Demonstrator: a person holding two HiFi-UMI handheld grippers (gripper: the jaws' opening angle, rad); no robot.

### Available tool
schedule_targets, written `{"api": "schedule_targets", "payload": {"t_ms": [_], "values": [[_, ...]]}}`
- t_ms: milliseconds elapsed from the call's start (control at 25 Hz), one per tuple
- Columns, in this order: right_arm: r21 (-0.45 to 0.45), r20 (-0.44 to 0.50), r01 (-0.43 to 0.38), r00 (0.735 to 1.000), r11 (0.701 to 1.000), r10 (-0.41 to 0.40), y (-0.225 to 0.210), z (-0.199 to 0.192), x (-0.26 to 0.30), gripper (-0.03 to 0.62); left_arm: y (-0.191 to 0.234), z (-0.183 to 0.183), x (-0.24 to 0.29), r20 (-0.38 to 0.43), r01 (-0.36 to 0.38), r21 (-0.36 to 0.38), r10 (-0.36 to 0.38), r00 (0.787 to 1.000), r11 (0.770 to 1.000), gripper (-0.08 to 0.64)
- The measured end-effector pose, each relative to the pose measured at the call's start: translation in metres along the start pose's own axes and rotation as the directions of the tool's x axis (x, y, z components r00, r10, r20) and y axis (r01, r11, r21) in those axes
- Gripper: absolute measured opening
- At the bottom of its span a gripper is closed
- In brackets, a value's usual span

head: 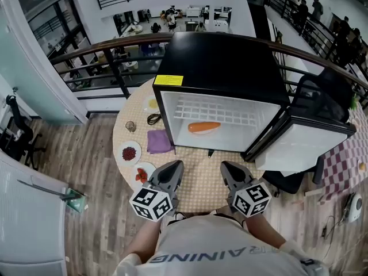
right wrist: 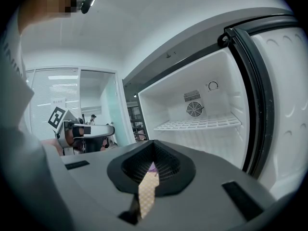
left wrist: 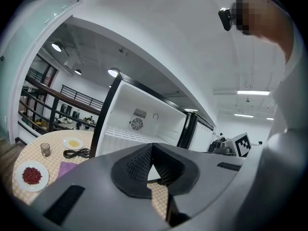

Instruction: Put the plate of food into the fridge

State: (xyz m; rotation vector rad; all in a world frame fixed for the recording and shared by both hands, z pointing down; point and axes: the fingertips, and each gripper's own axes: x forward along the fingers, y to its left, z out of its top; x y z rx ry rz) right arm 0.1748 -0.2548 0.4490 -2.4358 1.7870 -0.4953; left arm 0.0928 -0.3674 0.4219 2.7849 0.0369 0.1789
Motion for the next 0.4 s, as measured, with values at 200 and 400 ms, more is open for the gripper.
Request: {"api": "schedule_targets", "payload": {"t_ms": [200, 400], "values": [[-0.006, -0.008, 0.005, 1.0, 1.0, -0.005, -0.002, -0.0033, -0.0022, 0.02, -0.0008, -0.0033, 0.0036, -0.003, 0.006, -0.019, -0.006, 1.0, 1.0, 0.009], [-0.017, -0.012, 0.004, 1.0, 1.0, -0.004, -0.0042, -0.0025, -0.0042, 0.02, -0.0043, -0.0046, 0.0074, -0.007, 0.007, -0.015, -0.007, 1.0, 1.0, 0.009]]}}
